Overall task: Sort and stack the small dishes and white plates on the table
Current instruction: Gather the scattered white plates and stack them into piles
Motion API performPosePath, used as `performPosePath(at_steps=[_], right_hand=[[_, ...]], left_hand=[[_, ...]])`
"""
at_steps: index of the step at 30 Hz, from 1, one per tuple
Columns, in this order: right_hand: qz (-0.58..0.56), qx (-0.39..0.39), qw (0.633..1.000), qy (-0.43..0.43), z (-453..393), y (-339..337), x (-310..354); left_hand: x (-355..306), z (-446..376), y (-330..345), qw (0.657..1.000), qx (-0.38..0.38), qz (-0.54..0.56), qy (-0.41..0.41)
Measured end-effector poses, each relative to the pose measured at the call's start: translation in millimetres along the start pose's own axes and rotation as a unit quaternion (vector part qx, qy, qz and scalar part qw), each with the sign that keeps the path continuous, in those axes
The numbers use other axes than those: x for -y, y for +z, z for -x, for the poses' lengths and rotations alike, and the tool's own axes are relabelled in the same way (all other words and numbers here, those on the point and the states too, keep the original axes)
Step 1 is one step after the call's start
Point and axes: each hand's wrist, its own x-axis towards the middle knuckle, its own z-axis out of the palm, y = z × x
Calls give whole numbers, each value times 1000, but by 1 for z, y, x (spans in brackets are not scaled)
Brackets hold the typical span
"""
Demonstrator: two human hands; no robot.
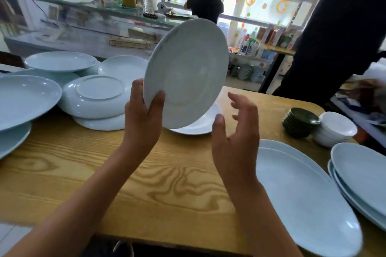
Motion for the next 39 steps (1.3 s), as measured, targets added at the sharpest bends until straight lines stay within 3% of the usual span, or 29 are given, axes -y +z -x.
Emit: performPosePath(at_steps=[3, 7, 10, 13, 16, 20, 24, 27, 31, 39], right_hand=[[20, -18, 1000, 7, -40, -38, 4], [103, 35, 992, 59, -87, -87, -6], [103, 65, 988, 100, -105, -122, -21], [88, 44, 989, 109, -108, -148, -43], [96, 42, 983, 153, -100, -164, -70], [88, 99, 958, 254, -87, -175, -118], [99, 155, 929, 322, -77, -175, -143], [135, 203, 916, 318, -72, -169, -151], [161, 235, 905, 315, -69, -160, -161], [302, 271, 878, 254, -69, -141, -174]], left_hand=[[-21, -3, 8, 993, 47, 96, -58], [-45, 2, 26, 944, 184, 241, -128], [-66, 13, 46, 909, 244, 292, -168], [-81, 24, 68, 900, 281, 285, -173], [-87, 36, 85, 884, 352, 251, -178], [-80, 47, 101, 872, 398, 193, -208], [-45, 47, 110, 916, 398, 1, -50], [-24, 42, 112, 933, 344, -90, 52], [-2, 36, 109, 936, 292, -160, 112], [39, 30, 92, 876, 349, -323, 75]])
